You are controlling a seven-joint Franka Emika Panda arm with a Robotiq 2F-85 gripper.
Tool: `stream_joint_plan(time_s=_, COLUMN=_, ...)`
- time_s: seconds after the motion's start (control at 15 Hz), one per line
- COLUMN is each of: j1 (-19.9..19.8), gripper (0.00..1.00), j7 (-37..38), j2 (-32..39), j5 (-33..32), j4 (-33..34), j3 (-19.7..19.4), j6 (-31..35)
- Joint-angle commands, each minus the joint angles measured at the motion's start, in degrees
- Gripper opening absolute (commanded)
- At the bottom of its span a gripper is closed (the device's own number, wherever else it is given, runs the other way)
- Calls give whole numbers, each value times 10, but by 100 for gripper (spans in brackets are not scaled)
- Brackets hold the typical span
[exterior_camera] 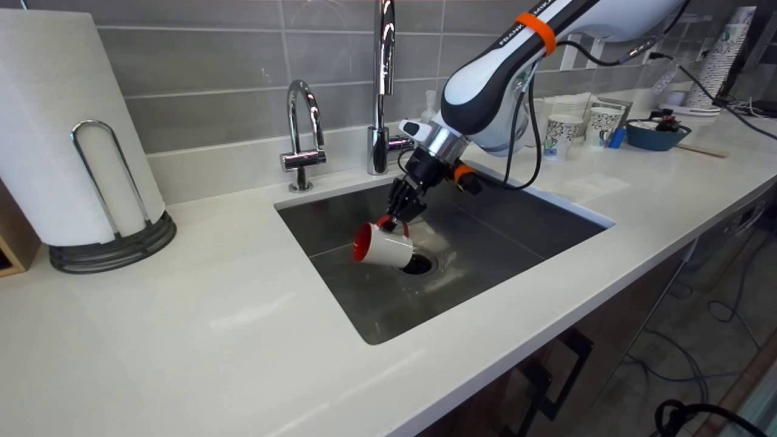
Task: Move the mug to the right side of the sink
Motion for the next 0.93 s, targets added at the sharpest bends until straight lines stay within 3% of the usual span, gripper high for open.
stream_joint_plan(time_s=0.0, j1=-33, gripper=5, j7=-21, j2=33, j5=-8, j4=1, j3=34, j6=23)
stream_joint_plan(time_s=0.53, j1=-39, gripper=5, j7=-12, j2=41, j5=-15, j4=-3, j3=29, j6=22)
stream_joint_plan(time_s=0.87, j1=-26, gripper=5, j7=-3, j2=32, j5=-22, j4=-11, j3=5, j6=19)
